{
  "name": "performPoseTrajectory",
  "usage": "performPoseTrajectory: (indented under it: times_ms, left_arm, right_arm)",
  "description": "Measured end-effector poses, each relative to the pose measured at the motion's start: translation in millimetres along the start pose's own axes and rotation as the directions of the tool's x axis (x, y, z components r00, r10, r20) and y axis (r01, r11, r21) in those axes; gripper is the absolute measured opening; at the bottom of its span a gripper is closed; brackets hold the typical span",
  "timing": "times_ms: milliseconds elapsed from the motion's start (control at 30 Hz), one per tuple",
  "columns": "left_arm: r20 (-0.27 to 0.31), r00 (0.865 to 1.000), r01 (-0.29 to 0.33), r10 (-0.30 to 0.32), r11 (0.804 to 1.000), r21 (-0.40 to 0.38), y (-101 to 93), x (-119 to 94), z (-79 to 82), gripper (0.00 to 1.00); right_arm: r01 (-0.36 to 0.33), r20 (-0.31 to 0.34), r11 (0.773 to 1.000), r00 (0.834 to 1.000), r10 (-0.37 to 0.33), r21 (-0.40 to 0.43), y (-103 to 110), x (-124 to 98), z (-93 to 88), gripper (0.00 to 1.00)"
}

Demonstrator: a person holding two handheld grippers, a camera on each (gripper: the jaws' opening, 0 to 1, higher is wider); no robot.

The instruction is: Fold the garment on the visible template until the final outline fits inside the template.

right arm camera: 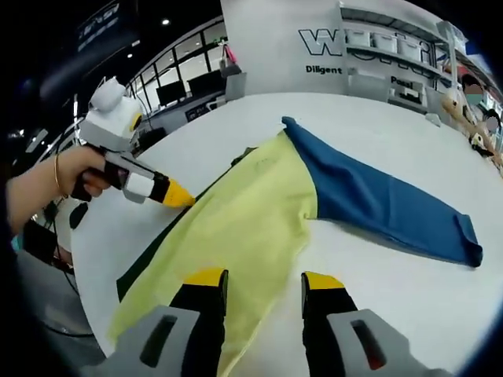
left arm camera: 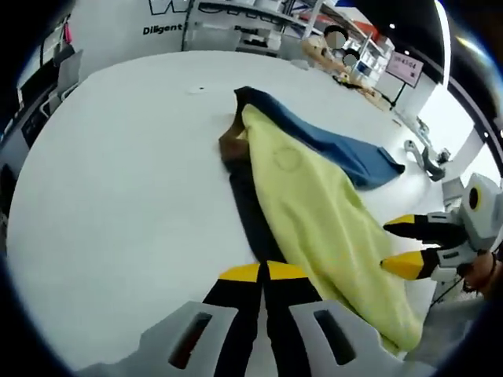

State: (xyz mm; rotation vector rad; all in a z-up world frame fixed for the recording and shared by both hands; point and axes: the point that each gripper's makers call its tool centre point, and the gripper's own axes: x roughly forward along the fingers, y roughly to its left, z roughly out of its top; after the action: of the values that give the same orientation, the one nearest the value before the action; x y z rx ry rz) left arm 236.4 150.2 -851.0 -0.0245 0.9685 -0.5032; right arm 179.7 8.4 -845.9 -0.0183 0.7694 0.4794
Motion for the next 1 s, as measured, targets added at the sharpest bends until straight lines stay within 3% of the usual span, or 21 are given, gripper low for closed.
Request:
performPoseTrajectory:
  times_ms: [267,533,633,700,800,867,933,1000]
  left_arm:
    - [-0.002,1.0,0.004,-0.004,1.0,-0.014,2.0,1,-1.3,0.03]
    - [0.02,1.0,0.003,-0.004,1.0,0.005,4.7,-5,2.2,0.03]
    - [0.016,0.998,-0.069,0.069,0.996,0.056,20.3,-9,3.3,0.03]
    - [0.022,0.998,-0.057,0.056,0.998,0.038,23.1,-12,4.0,0.03]
    - [0.049,0.998,0.05,-0.048,0.997,-0.052,7.4,-11,6.5,0.04]
    - [0.038,0.999,0.036,-0.035,0.999,-0.033,9.1,-8,5.6,0.04]
    - [0.009,1.0,0.002,-0.003,0.998,0.067,10.0,-1,2.5,0.09]
    - [0.009,1.0,0.018,-0.019,0.999,0.05,2.8,1,2.4,0.16]
  right_arm:
    - [-0.001,-0.002,1.0,1.0,0.001,0.013,2,3,-1.5,0.3]
    - [0.008,-0.029,1.0,1.0,-0.008,0.021,0,6,-5.0,0.12]
    - [0.014,-0.029,1.0,0.999,-0.013,0.019,-1,6,-3.5,0.04]
    - [0.019,-0.021,0.999,1.0,-0.019,0.028,-3,5,-0.4,0.02]
    - [0.013,-0.021,0.999,1.0,-0.012,0.034,-3,4,-0.2,0.04]
    - [0.011,-0.021,0.999,1.0,-0.011,0.034,-4,4,-0.4,0.05]
    - [0.007,-0.024,0.999,1.0,-0.006,0.044,-4,3,-0.3,0.05]
    - [0.004,-0.023,0.999,1.0,-0.003,0.043,-4,2,0.2,0.05]
